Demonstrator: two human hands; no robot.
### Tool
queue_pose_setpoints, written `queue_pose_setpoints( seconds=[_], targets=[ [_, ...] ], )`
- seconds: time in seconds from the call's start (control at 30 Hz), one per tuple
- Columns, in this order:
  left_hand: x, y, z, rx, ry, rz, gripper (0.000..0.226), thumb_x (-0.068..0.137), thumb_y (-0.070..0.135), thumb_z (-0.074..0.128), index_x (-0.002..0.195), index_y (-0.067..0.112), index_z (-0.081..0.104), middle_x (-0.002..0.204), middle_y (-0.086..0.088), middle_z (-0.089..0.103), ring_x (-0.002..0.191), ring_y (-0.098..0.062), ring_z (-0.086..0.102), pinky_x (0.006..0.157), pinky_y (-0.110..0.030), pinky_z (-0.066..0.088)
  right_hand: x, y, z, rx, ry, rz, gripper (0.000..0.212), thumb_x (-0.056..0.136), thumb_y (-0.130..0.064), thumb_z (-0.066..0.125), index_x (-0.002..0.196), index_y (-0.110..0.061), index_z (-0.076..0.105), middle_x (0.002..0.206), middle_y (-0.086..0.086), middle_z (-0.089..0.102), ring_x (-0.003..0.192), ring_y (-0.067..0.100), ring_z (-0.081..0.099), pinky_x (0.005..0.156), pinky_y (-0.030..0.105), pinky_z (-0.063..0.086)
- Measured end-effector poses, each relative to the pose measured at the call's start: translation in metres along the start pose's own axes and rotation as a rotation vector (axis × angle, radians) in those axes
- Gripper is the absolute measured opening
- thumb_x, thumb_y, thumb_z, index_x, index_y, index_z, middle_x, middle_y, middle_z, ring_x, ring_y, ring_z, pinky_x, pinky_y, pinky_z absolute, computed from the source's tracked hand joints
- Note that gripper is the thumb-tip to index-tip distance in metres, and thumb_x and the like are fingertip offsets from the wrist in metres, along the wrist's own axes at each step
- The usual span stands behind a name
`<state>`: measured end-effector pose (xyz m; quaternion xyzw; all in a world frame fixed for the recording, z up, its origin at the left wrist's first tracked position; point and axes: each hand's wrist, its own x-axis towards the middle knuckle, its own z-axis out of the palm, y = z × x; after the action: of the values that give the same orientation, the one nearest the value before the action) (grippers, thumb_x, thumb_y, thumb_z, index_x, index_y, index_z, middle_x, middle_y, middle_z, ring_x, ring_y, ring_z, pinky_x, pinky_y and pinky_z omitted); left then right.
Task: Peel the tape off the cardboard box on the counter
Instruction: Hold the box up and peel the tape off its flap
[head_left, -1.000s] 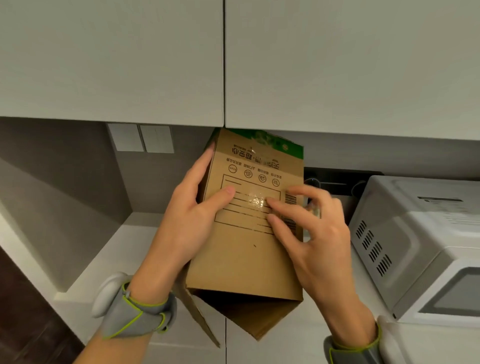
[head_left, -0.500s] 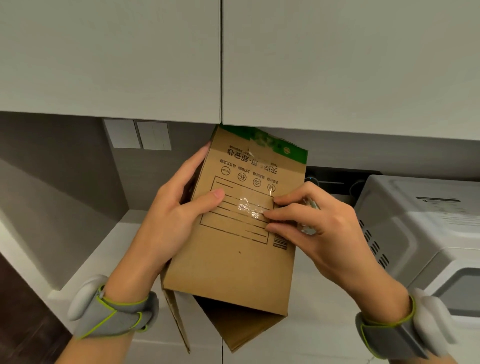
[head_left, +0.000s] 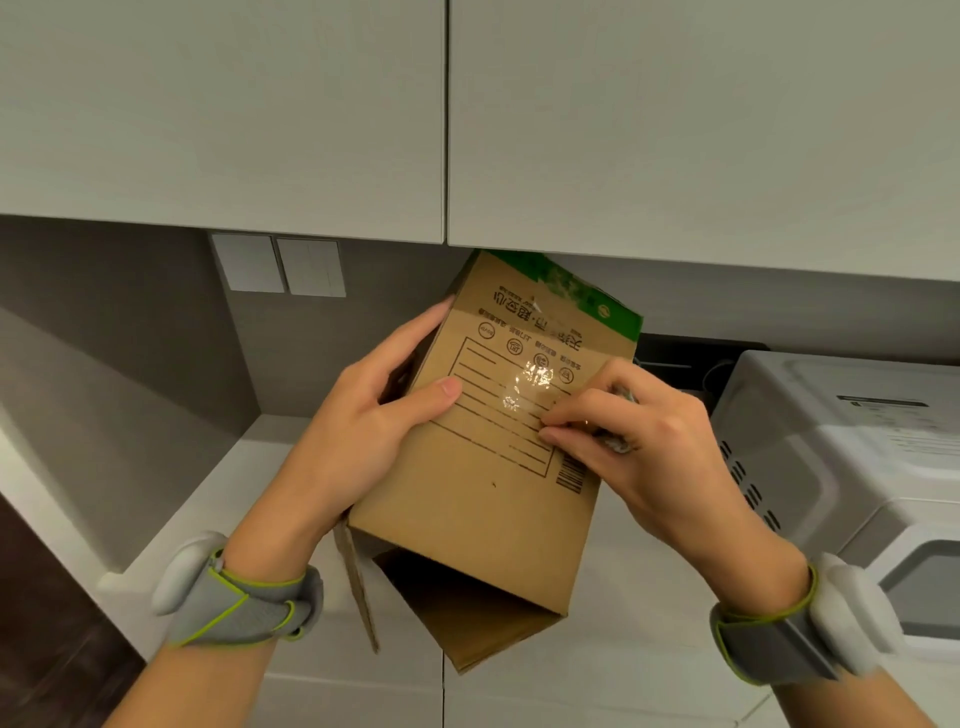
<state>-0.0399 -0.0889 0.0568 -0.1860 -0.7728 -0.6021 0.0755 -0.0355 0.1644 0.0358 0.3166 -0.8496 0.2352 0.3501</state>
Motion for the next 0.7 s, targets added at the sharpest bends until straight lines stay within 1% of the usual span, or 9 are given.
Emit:
queue_pose_setpoints(
  seconds=[0.1, 0.2, 0.37, 0.53, 0.7],
  targets=[
    [0.007, 0.001, -0.001, 0.022, -0.036, -0.005, 0.059, 0.099, 0.021, 0.063, 0.149, 0.047, 0.047, 0.136, 0.023, 0.065, 0.125, -0.002, 0.062, 0.107, -0.037, 0.050, 0.003, 0.006, -0.001, 0.069, 0.006, 0.073, 0.024, 0.088, -0.033, 0.071, 0.108, -0.021, 0.077, 0.102, 0.000, 0.062, 0.098, 0.015, 0.065, 0.082, 0.026, 0.060],
    [0.011, 0.002, -0.003, 0.031, -0.059, 0.002, 0.059, 0.098, 0.023, 0.063, 0.148, 0.048, 0.047, 0.133, 0.025, 0.066, 0.122, 0.000, 0.063, 0.104, -0.035, 0.051, 0.008, 0.010, -0.005, 0.135, -0.027, 0.124, 0.030, 0.084, -0.040, 0.072, 0.110, -0.024, 0.076, 0.104, -0.004, 0.061, 0.100, 0.012, 0.064, 0.084, 0.023, 0.059],
    [0.008, -0.002, -0.005, 0.003, -0.046, 0.014, 0.060, 0.096, 0.023, 0.063, 0.148, 0.047, 0.048, 0.133, 0.022, 0.067, 0.121, -0.004, 0.065, 0.099, -0.033, 0.052, 0.014, 0.011, -0.007, 0.176, -0.121, 0.099, 0.032, 0.084, -0.043, 0.070, 0.109, -0.024, 0.076, 0.109, -0.006, 0.062, 0.107, 0.010, 0.062, 0.091, 0.021, 0.056],
    [0.007, -0.005, -0.008, -0.010, -0.038, 0.018, 0.060, 0.094, 0.024, 0.062, 0.148, 0.045, 0.048, 0.130, 0.021, 0.069, 0.117, -0.006, 0.068, 0.091, -0.027, 0.054, 0.017, 0.010, -0.004, 0.148, -0.135, 0.067, 0.028, 0.088, -0.039, 0.068, 0.106, -0.020, 0.077, 0.110, -0.006, 0.062, 0.105, 0.011, 0.063, 0.088, 0.022, 0.057],
    [0.007, -0.006, -0.010, -0.018, -0.026, 0.015, 0.060, 0.091, 0.026, 0.062, 0.146, 0.046, 0.049, 0.130, 0.021, 0.069, 0.117, -0.006, 0.067, 0.092, -0.028, 0.053, 0.016, 0.008, -0.001, 0.101, -0.111, -0.001, 0.022, 0.090, -0.034, 0.068, 0.104, -0.019, 0.076, 0.109, -0.005, 0.062, 0.101, 0.013, 0.064, 0.084, 0.025, 0.059]
  ],
)
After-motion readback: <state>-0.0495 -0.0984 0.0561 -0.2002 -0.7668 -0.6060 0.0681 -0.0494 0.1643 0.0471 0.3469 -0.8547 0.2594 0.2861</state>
